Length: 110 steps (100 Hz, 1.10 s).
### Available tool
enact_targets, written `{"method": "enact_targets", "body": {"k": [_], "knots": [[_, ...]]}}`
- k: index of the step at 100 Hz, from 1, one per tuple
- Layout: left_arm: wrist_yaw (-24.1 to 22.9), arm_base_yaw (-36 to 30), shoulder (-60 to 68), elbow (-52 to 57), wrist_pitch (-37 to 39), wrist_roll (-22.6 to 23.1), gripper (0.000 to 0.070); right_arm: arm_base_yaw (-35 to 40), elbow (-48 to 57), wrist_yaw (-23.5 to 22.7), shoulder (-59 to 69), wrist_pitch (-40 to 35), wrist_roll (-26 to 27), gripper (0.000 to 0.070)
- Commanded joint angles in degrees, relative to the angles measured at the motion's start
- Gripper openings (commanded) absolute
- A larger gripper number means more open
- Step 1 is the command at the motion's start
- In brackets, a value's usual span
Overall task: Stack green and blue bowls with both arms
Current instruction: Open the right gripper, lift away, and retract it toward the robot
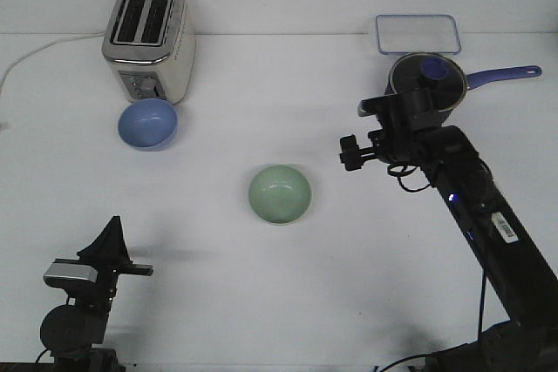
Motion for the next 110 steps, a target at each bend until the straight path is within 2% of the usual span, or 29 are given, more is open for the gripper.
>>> {"method": "enact_targets", "body": {"k": [1,17,32,72,110], "knots": [[-0.11,0.02,-0.11,-1.14,0.57,0.46,0.0011,-1.22,0.94,0.11,-0.76,-0.46,-2.23,0.0548],[-0.11,0.02,-0.11,-1.14,0.57,0.46,0.0011,-5.62,-1.14,0.17,-5.14,-0.31,-3.34,0.0548],[-0.11,0.02,-0.11,-1.14,0.57,0.46,0.0011,-8.87,-7.04,0.92,-11.41,3.21,-3.54,0.0547],[-0.11,0.02,-0.11,-1.14,0.57,0.46,0.0011,-12.59,-32.09,8.33,-35.93,16.46,-3.96,0.0547],[-0.11,0.02,-0.11,-1.14,0.57,0.46,0.0011,-12.68,-52.74,8.09,-56.5,33.92,-4.96,0.0547]]}}
